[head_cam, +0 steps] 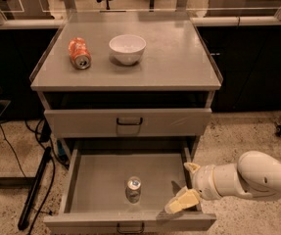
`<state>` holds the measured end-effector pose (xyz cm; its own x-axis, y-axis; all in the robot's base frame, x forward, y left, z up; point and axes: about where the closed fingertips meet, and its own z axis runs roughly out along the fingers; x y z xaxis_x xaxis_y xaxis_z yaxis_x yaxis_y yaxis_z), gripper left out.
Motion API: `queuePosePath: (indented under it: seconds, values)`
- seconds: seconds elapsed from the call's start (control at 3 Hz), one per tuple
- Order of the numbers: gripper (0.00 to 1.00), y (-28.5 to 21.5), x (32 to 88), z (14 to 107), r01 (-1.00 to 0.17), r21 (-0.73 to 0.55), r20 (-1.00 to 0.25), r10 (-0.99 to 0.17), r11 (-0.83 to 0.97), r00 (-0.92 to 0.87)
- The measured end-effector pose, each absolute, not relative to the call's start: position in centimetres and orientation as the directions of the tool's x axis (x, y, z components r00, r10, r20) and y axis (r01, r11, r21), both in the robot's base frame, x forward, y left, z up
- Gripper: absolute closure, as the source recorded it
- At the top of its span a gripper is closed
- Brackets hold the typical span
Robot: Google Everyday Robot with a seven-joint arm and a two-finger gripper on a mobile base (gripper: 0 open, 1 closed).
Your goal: Pick redbull can from middle drawer and place on counter
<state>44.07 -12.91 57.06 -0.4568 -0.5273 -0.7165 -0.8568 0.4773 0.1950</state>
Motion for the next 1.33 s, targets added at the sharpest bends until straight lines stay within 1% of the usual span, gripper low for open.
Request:
queuePosePath:
  seconds: [0.33, 0.67, 1.33]
  values:
    - [0.00, -11.4, 44.9, 54.7, -0.852, 0.224, -0.735, -0.492, 0.473, -0.466]
    - [0.00, -8.9, 47.2, 49.9, -0.844, 0.264, -0.770, -0.425, 0.466, -0.476]
    - [0.00, -8.3, 47.0, 49.2, -0.844, 0.281, -0.779, -0.406, 0.457, -0.479]
